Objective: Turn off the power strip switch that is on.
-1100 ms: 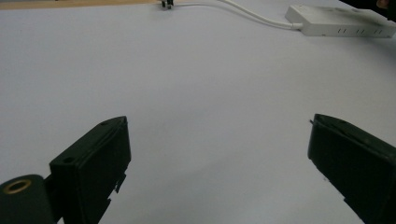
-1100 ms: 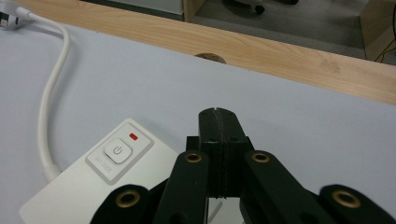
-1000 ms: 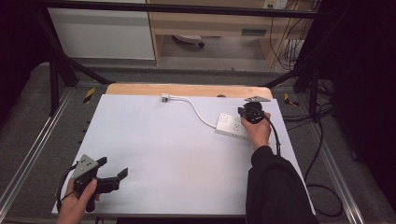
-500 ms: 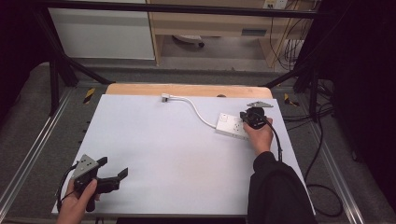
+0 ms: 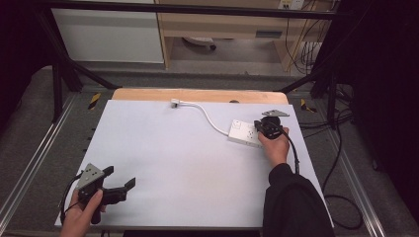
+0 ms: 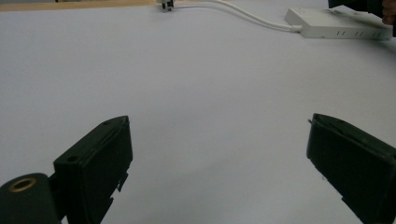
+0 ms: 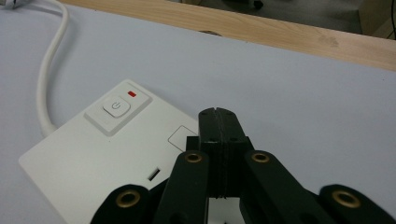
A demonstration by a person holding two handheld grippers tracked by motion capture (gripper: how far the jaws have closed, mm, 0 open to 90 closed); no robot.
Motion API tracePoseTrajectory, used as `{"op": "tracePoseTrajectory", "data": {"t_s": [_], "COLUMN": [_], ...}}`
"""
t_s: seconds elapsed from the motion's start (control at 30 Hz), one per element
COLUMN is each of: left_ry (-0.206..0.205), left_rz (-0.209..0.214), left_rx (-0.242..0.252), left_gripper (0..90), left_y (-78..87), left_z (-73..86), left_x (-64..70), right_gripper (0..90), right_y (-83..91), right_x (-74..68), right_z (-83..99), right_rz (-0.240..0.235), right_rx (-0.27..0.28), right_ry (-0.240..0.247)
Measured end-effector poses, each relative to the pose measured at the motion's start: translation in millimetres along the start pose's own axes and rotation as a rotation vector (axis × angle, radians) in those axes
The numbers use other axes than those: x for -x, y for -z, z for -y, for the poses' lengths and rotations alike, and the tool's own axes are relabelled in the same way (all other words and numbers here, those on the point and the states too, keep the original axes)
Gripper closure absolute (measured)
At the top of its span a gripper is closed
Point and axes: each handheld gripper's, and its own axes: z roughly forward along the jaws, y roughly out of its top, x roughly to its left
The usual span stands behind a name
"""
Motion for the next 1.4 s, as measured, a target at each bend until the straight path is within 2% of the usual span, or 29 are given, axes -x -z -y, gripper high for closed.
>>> {"op": "tracePoseTrajectory", "data": {"t_s": [1.4], "left_ry": [-0.003], "left_rz": [0.002], "left_rx": [-0.002], "left_gripper": [6.8], "left_y": [-0.1], "left_z": [0.2], "left_x": [0.3], "right_gripper": [90.0], "right_y": [-1.2], "right_x": [-6.7], "right_z": [4.6], "right_rz": [0.016], "right_rx": [0.008], "right_ry": [0.009]}}
